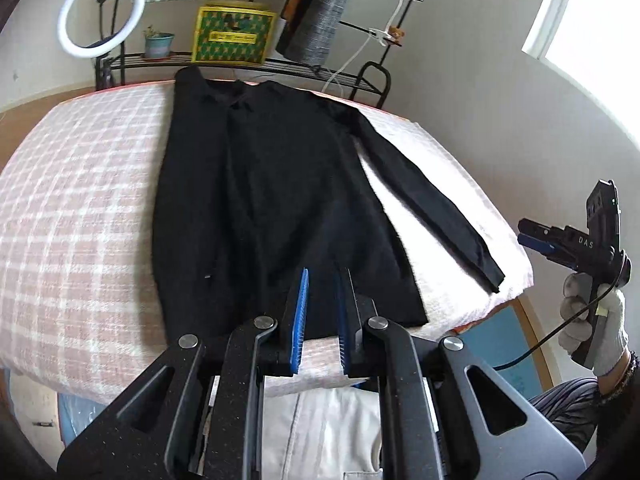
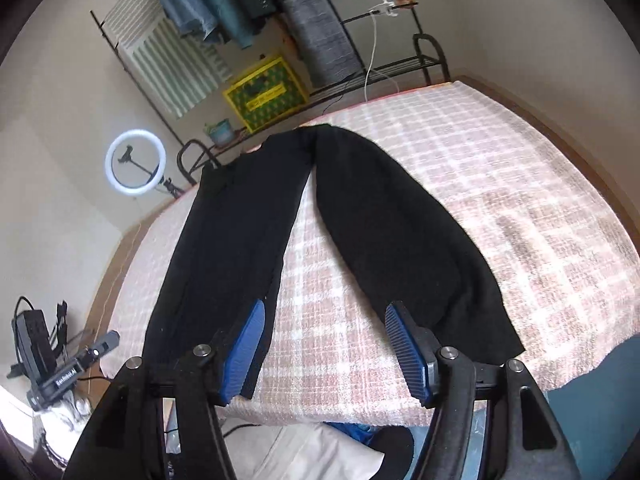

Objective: Fold large clothes

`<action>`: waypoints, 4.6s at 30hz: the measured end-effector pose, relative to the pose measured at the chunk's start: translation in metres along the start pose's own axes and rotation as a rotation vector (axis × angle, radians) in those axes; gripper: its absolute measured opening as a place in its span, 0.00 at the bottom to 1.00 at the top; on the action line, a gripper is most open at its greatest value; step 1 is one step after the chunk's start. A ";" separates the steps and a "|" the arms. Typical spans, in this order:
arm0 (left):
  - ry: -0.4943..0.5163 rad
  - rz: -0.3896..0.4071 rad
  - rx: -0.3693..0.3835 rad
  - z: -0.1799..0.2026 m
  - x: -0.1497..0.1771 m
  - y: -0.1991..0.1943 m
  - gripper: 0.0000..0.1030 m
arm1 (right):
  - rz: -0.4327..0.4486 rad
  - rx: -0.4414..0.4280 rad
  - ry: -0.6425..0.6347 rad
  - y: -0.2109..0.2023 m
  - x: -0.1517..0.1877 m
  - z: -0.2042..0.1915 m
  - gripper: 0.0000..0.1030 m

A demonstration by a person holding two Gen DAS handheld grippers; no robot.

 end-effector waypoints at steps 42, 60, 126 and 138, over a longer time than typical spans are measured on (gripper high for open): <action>0.570 -0.263 0.109 0.365 0.038 0.224 0.19 | 0.180 0.213 0.192 -0.131 0.021 0.158 0.70; 0.095 -0.100 0.283 0.230 -0.024 0.137 0.04 | 0.098 0.023 0.124 -0.041 -0.053 0.143 0.70; -0.117 -0.021 0.354 0.137 -0.003 0.080 0.04 | -0.113 -0.003 0.018 0.267 -0.253 0.024 0.00; -0.413 -0.089 0.378 0.058 0.042 0.080 0.04 | -0.236 0.025 -0.258 0.344 -0.239 -0.102 0.00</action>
Point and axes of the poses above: each gripper's, at about its wrist camera, not at the fingertips, and y roughly the way its jaws point, z to its right, x to its underside, the point moved 1 cm from there along y, roughly the way its jaws point, and after that the axes turned 7 degrees about -x, right-handed, at the moved point
